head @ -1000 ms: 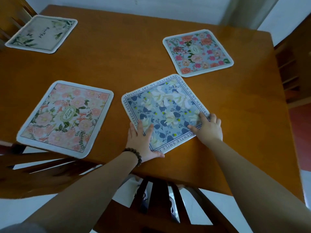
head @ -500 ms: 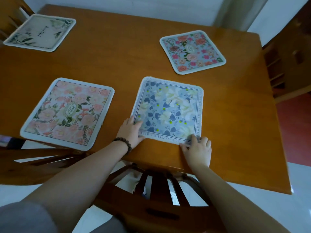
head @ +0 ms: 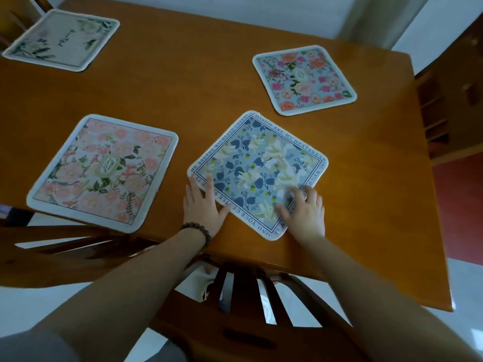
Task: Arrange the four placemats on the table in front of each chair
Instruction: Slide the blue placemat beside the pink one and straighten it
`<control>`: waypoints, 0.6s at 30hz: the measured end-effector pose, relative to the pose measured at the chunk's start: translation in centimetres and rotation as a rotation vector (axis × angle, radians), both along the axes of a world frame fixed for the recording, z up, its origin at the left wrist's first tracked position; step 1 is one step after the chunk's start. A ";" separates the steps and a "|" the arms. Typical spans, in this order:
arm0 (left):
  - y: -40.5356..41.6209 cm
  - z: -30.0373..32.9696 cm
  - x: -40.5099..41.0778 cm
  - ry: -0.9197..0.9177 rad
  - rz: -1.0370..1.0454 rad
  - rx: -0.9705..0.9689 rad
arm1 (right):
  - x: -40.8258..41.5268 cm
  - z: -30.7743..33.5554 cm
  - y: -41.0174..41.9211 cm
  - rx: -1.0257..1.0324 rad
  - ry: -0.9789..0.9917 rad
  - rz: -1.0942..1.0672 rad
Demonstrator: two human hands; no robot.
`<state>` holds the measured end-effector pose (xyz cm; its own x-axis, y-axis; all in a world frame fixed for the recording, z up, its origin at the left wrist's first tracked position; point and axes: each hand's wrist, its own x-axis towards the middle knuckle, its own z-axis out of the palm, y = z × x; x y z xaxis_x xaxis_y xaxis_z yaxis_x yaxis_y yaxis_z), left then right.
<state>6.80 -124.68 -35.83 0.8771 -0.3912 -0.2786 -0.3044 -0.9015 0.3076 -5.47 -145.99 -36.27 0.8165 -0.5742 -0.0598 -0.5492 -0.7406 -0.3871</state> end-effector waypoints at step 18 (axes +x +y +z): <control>-3.6 -0.8 -3.9 0.097 -0.067 -0.008 | 8.8 0.5 -11.6 -0.037 0.381 0.113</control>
<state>2.87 -128.23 -36.61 0.8180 -0.4504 -0.3577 -0.3320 -0.8776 0.3459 3.34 -157.61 -35.76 0.7979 -0.4900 -0.3512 -0.5629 -0.8141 -0.1430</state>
